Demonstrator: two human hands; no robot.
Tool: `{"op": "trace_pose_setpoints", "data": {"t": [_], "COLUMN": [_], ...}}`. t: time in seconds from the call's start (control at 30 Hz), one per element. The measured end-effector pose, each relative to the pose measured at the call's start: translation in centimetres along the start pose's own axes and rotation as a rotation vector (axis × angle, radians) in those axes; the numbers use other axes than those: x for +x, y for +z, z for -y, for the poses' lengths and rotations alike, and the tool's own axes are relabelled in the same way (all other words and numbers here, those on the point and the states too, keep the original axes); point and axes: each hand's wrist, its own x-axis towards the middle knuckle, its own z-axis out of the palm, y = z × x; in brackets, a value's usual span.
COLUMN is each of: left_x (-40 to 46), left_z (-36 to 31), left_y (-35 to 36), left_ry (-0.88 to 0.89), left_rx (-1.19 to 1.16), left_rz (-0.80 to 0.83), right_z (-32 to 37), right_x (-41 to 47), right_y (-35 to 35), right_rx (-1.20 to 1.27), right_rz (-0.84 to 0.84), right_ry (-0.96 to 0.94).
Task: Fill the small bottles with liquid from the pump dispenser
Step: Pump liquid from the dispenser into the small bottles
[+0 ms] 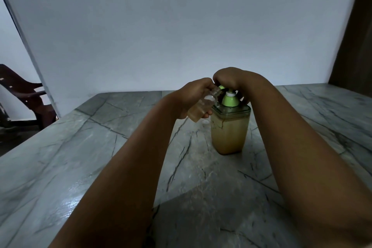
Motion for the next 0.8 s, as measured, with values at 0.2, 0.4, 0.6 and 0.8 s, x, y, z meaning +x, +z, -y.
{"op": "trace_pose_setpoints", "data": {"t": [0.2,0.4,0.6,0.8], "left_x": [-0.06,-0.04,-0.03,-0.11], "left_z": [-0.04,-0.01,0.1,0.02], "left_y": [0.12,0.05,0.09,0.06], "left_ry": [0.008,0.018,0.004,0.018], "left_rx": [-0.004,0.008,0.011,0.01], "left_rz": [0.002,0.009,-0.013,0.019], "right_z": [-0.03,0.08,-0.14,-0.09], "right_x": [-0.34,-0.59,0.01,-0.2], "right_y": [-0.26,-0.53,-0.08,-0.55], "right_rx": [0.002,0.062,-0.037,0.073], "right_rz": [0.012,0.022,0.018,-0.012], "right_ry": [-0.02,0.01,-0.014,-0.052]}}
